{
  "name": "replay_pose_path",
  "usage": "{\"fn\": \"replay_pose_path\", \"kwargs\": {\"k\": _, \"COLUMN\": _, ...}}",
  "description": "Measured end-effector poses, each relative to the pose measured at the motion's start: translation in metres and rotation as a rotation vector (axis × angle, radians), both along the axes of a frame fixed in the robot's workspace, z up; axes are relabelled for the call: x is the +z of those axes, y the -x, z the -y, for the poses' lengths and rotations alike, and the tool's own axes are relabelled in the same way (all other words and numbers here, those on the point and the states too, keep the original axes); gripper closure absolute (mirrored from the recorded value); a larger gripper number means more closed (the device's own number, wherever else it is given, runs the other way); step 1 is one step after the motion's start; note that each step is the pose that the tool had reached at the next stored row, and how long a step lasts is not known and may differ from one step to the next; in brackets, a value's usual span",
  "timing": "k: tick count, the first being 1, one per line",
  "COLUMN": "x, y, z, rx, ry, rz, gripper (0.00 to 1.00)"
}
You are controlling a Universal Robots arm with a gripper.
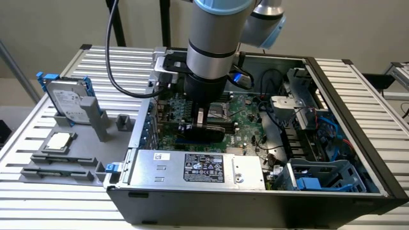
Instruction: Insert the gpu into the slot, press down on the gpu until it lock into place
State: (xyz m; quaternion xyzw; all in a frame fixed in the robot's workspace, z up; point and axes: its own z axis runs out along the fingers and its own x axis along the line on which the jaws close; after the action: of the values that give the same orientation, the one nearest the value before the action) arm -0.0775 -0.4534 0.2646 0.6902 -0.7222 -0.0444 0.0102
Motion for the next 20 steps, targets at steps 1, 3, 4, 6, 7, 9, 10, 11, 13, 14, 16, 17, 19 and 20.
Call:
{"fn": "replay_pose_path", "kwargs": {"k": 1, "x": -0.0001, "y": 0.0000, "z": -0.0003, "rx": 0.001, "ry": 0.0000, "rz": 0.0001, "gripper": 0.74}}
{"fn": "replay_pose_path", "kwargs": {"k": 3, "x": -0.0003, "y": 0.0000, "z": -0.0005, "rx": 0.001, "ry": -0.0001, "rz": 0.0000, "gripper": 0.74}}
{"fn": "replay_pose_path", "kwargs": {"k": 4, "x": -0.0005, "y": 0.0000, "z": -0.0006, "rx": 0.002, "ry": 0.0000, "rz": 0.0000, "gripper": 0.74}}
{"fn": "replay_pose_path", "kwargs": {"k": 6, "x": -0.0010, "y": 0.0000, "z": -0.0006, "rx": 0.003, "ry": 0.0003, "rz": -0.0002, "gripper": 0.74}}
{"fn": "replay_pose_path", "kwargs": {"k": 7, "x": -0.0011, "y": 0.0001, "z": -0.0006, "rx": 0.003, "ry": 0.0005, "rz": -0.0004, "gripper": 0.74}}
{"fn": "replay_pose_path", "kwargs": {"k": 9, "x": -0.0016, "y": 0.0001, "z": -0.0006, "rx": 0.004, "ry": 0.0004, "rz": -0.0002, "gripper": 0.74}}
{"fn": "replay_pose_path", "kwargs": {"k": 10, "x": -0.0017, "y": 0.0001, "z": -0.0006, "rx": 0.004, "ry": 0.0004, "rz": -0.0002, "gripper": 0.74}}
{"fn": "replay_pose_path", "kwargs": {"k": 11, "x": -0.0018, "y": 0.0001, "z": -0.0006, "rx": 0.004, "ry": 0.0002, "rz": -0.0003, "gripper": 0.74}}
{"fn": "replay_pose_path", "kwargs": {"k": 13, "x": -0.0019, "y": 0.0001, "z": -0.0008, "rx": 0.004, "ry": 0.0000, "rz": -0.0014, "gripper": 0.74}}
{"fn": "replay_pose_path", "kwargs": {"k": 14, "x": -0.0019, "y": 0.0000, "z": -0.0010, "rx": 0.004, "ry": -0.0001, "rz": -0.0017, "gripper": 0.74}}
{"fn": "replay_pose_path", "kwargs": {"k": 16, "x": -0.0018, "y": 0.0000, "z": -0.0016, "rx": 0.005, "ry": 0.0001, "rz": -0.0024, "gripper": 0.74}}
{"fn": "replay_pose_path", "kwargs": {"k": 17, "x": -0.0019, "y": 0.0000, "z": -0.0019, "rx": 0.004, "ry": -0.0002, "rz": -0.0024, "gripper": 0.74}}
{"fn": "replay_pose_path", "kwargs": {"k": 19, "x": -0.0020, "y": 0.0000, "z": -0.0022, "rx": 0.004, "ry": -0.0005, "rz": -0.0027, "gripper": 0.74}}
{"fn": "replay_pose_path", "kwargs": {"k": 20, "x": -0.0022, "y": 0.0000, "z": -0.0022, "rx": 0.004, "ry": -0.0008, "rz": -0.0031, "gripper": 0.74}}
